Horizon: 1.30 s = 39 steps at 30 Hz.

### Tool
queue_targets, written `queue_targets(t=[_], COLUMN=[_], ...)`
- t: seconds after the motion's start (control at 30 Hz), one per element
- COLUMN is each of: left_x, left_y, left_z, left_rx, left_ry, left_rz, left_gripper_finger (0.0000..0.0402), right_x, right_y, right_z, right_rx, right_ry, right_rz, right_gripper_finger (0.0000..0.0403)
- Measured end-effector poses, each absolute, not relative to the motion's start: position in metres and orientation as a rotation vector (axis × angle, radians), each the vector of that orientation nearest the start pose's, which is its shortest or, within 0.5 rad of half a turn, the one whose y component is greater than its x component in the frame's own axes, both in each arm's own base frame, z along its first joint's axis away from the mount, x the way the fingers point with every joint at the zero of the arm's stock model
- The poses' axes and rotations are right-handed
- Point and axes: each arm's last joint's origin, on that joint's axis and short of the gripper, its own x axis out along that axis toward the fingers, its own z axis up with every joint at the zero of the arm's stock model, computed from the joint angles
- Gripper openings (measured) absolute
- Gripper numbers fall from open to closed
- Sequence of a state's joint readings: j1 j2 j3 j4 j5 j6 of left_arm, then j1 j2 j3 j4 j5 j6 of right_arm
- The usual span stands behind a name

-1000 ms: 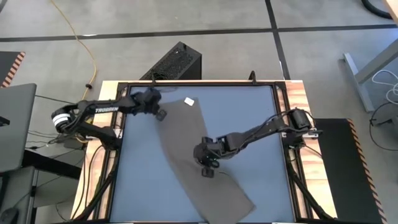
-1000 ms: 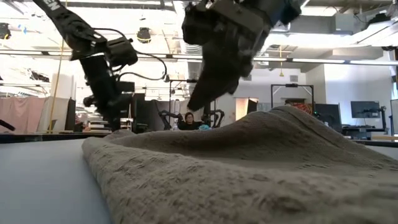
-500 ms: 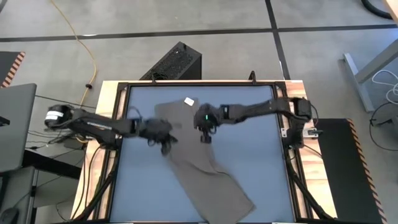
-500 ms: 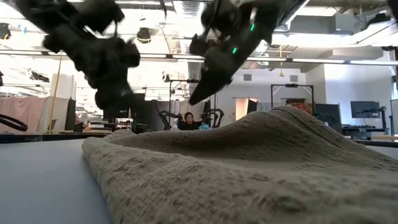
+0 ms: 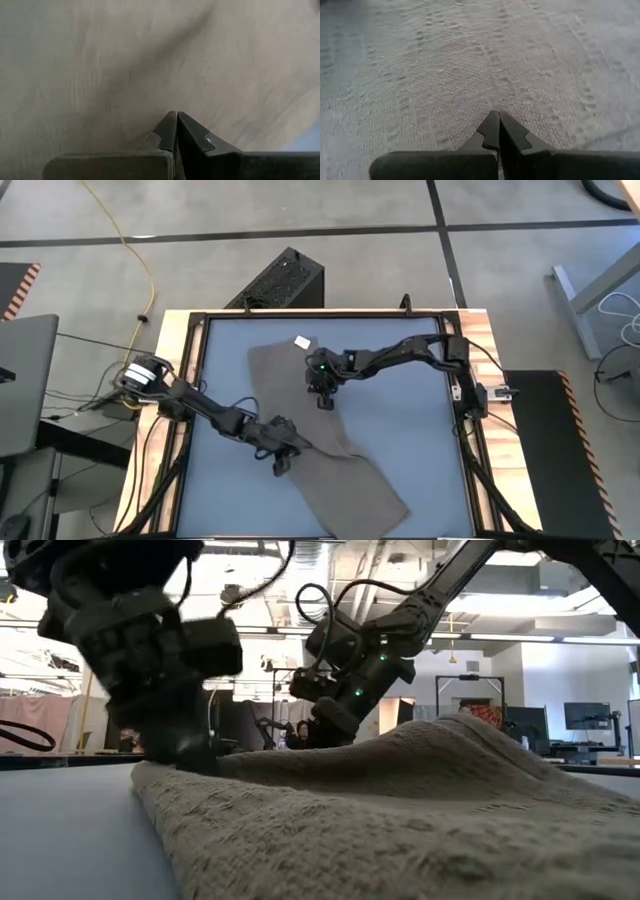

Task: Roll towel
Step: Roll the gray towel

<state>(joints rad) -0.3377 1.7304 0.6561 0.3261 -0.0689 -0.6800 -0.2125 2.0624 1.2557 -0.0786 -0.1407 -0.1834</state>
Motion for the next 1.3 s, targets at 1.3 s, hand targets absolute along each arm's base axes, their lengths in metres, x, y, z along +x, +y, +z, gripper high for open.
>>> queue_targets(t=[1.3], left_x=[0.284], left_y=[-0.146], left_z=[0.146], left_rx=[-0.174], left_ry=[0.828], left_rz=[-0.117], left_gripper_finger=[0.0000], right_x=[0.339], right_y=[-0.140], right_z=[0.171], right_rx=[0.264], right_ry=[1.034], right_rz=[-0.324], right_gripper_finger=[0.0019])
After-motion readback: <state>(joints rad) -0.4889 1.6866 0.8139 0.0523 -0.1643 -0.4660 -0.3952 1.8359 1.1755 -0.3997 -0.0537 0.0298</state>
